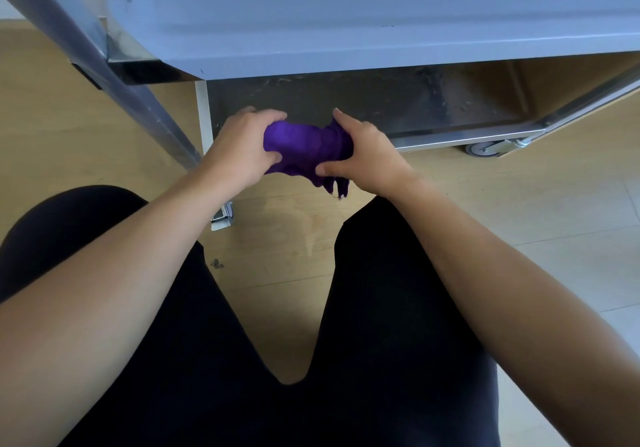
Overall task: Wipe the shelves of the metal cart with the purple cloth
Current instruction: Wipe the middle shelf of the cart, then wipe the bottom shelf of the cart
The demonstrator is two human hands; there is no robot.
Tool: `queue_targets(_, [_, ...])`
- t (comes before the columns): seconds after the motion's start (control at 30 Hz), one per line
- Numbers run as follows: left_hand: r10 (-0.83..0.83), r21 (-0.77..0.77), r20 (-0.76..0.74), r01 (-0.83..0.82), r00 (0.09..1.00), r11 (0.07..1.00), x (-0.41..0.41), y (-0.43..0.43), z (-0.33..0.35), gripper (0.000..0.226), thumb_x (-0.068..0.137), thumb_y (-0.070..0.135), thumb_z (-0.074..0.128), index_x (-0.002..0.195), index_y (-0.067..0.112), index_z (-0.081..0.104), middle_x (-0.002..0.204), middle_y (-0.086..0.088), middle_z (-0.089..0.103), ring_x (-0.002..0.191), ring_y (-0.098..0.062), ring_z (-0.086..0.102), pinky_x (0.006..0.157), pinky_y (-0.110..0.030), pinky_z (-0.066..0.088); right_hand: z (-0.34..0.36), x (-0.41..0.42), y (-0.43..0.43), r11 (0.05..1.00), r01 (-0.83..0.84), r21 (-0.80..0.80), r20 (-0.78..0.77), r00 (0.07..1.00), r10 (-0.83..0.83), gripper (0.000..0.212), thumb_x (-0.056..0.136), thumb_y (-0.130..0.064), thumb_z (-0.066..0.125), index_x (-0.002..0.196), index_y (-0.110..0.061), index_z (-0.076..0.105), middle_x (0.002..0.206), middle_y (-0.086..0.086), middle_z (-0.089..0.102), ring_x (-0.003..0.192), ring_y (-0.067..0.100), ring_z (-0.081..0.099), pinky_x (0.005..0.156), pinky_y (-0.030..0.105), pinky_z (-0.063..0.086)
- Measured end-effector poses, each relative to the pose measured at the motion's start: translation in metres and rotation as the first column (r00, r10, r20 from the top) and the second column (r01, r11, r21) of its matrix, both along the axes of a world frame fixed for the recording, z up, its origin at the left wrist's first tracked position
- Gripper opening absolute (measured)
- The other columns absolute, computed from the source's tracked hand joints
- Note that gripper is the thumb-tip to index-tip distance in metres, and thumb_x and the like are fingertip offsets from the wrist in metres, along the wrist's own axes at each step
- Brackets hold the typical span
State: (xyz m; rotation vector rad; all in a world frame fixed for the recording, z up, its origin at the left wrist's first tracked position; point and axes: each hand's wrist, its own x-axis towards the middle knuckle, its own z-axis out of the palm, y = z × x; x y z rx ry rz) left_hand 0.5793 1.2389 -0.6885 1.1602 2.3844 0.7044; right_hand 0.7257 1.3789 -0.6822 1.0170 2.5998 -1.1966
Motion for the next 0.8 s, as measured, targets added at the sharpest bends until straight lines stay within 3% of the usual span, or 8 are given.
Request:
queue_targets(0.07, [-0.011, 0.013, -0.055, 0.012, 0.998, 1.000, 0.000, 0.000, 0.000, 0.037, 0.082, 0.017, 0.073, 0.118, 0.023, 0.065, 0.109, -0.007, 0.053, 0.100, -0.024, 0.053, 0.079, -0.026, 0.034, 0.001, -0.002, 0.002, 0.985, -0.065, 0.159, 0.088, 0.995, 0.052, 0.061, 0.069, -0.026, 0.084, 0.124, -0.016, 0.059, 0.112, 0.009, 0.054, 0.105, 0.023, 0.055, 0.077, 0.024, 0.044])
queue_targets(0.13, [-0.020, 0.029, -0.068, 0.022, 0.997, 0.999, 0.000, -0.001, 0.000, 0.023, 0.083, 0.025, 0.073, 0.106, 0.021, 0.070, 0.107, -0.006, 0.048, 0.094, -0.021, 0.050, 0.077, -0.027, 0.036, 0.001, -0.001, 0.008, 0.962, -0.105, 0.254, 0.103, 0.991, 0.081, 0.044, 0.072, -0.030, 0.082, 0.111, -0.019, 0.066, 0.105, 0.006, 0.050, 0.106, 0.022, 0.053, 0.084, 0.025, 0.041])
queue_targets(0.27, [-0.009, 0.019, -0.024, 0.010, 1.000, 1.000, 0.000, -0.005, -0.003, 0.021, 0.084, 0.029, 0.071, 0.100, 0.016, 0.068, 0.107, -0.001, 0.056, 0.092, -0.016, 0.052, 0.076, -0.024, 0.037, -0.003, -0.003, 0.027, 0.968, -0.153, 0.200, 0.026, 0.988, 0.151, 0.036, 0.070, -0.041, 0.083, 0.097, -0.021, 0.072, 0.132, 0.009, 0.047, 0.127, 0.020, 0.043, 0.103, 0.028, 0.035])
queue_targets(0.33, [0.029, 0.025, 0.044, -0.030, 0.999, 0.999, -0.005, -0.008, -0.001, 0.022, 0.084, 0.029, 0.071, 0.099, 0.017, 0.062, 0.090, 0.006, 0.058, 0.079, -0.014, 0.054, 0.062, -0.025, 0.036, -0.003, -0.006, 0.033, 0.986, -0.154, 0.070, -0.067, 0.985, 0.159, 0.033, 0.073, -0.036, 0.083, 0.097, -0.019, 0.069, 0.119, 0.000, 0.062, 0.107, 0.010, 0.057, 0.094, 0.030, 0.047])
queue_targets(0.4, [0.066, 0.064, 0.098, -0.073, 0.993, 0.995, -0.011, -0.010, 0.000, 0.025, 0.082, 0.030, 0.073, 0.099, 0.020, 0.057, 0.082, 0.009, 0.056, 0.071, -0.011, 0.052, 0.058, -0.024, 0.037, -0.006, -0.009, 0.036, 0.989, -0.151, 0.007, -0.156, 0.976, 0.150, 0.031, 0.076, -0.031, 0.082, 0.098, -0.020, 0.063, 0.094, -0.006, 0.065, 0.079, 0.004, 0.058, 0.076, 0.026, 0.049])
queue_targets(0.43, [0.083, 0.093, 0.117, -0.095, 0.990, 0.991, -0.014, -0.010, 0.000, 0.026, 0.082, 0.030, 0.073, 0.099, 0.020, 0.056, 0.082, 0.009, 0.057, 0.071, -0.011, 0.052, 0.060, -0.025, 0.039, -0.008, -0.011, 0.036, 0.988, -0.153, 0.007, -0.194, 0.969, 0.152, 0.031, 0.077, -0.031, 0.081, 0.100, -0.021, 0.061, 0.091, -0.007, 0.065, 0.076, 0.003, 0.057, 0.073, 0.021, 0.048])
queue_targets(0.57, [0.187, 0.178, 0.137, -0.210, 0.973, 0.961, -0.020, -0.009, -0.013, 0.032, 0.081, 0.033, 0.074, 0.103, 0.016, 0.057, 0.087, 0.002, 0.061, 0.075, -0.017, 0.055, 0.070, -0.033, 0.046, -0.017, -0.023, 0.040, 0.990, -0.139, 0.003, -0.264, 0.955, 0.134, 0.038, 0.083, -0.036, 0.077, 0.114, -0.021, 0.060, 0.103, -0.010, 0.064, 0.091, 0.002, 0.061, 0.077, 0.012, 0.050])
queue_targets(0.8, [0.329, 0.189, 0.089, -0.340, 0.940, 0.921, -0.028, 0.002, -0.046, 0.040, 0.084, 0.032, 0.071, 0.117, 0.013, 0.055, 0.098, -0.002, 0.063, 0.090, -0.020, 0.060, 0.080, -0.035, 0.051, -0.045, -0.053, 0.048, 0.994, -0.100, 0.045, -0.193, 0.975, 0.107, 0.042, 0.085, -0.040, 0.073, 0.117, -0.019, 0.058, 0.104, -0.007, 0.060, 0.090, 0.005, 0.058, 0.070, 0.010, 0.047])
